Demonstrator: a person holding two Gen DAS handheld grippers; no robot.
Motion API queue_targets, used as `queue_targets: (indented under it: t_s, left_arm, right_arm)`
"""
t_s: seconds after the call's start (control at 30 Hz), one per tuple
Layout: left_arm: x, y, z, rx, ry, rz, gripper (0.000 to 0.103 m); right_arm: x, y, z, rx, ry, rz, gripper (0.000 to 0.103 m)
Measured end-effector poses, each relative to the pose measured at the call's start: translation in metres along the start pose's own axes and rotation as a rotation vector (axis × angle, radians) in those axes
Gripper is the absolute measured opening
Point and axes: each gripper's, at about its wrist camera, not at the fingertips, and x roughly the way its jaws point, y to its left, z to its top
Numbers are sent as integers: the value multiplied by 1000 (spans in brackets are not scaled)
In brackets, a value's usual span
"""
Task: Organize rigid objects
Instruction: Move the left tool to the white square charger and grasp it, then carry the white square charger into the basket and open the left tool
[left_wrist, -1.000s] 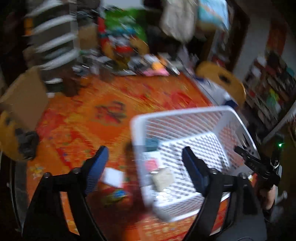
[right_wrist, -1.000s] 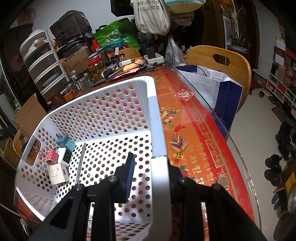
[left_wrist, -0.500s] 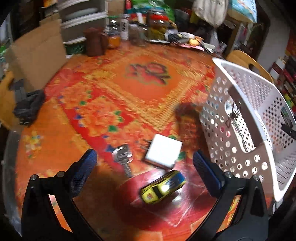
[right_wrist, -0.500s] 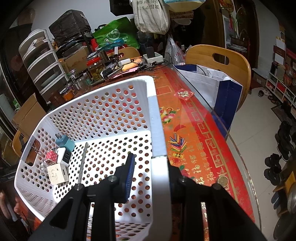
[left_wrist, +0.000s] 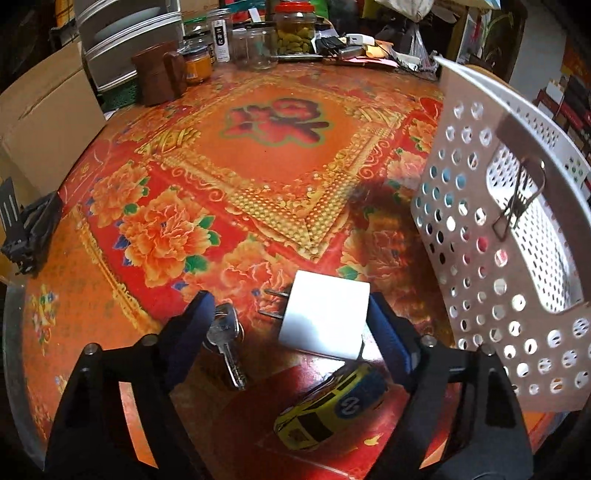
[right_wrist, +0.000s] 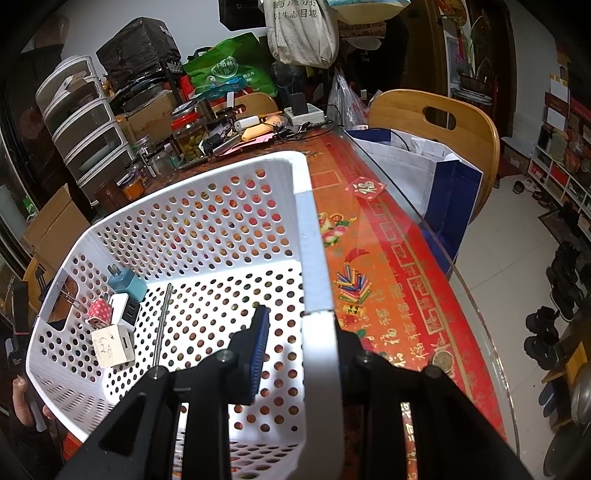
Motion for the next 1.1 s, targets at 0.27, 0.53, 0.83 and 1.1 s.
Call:
queue_targets:
  t_s: [0.27, 0.53, 0.83, 1.1]
  left_arm:
    - [1, -8, -2, 30, -15, 17, 54]
    - [-13, -4, -3, 29, -72, 62, 54]
    - [-41, 9, -4, 22, -140, 179, 54]
    - [-71, 29, 0, -51, -184, 378, 54]
  right_arm:
    - [0, 0, 0, 1, 0, 0, 28]
    - [0, 0, 1, -1, 0, 3, 28]
    - [-1, 0, 1, -2, -1, 3, 28]
    - [-2, 1, 2, -4, -3, 7, 28]
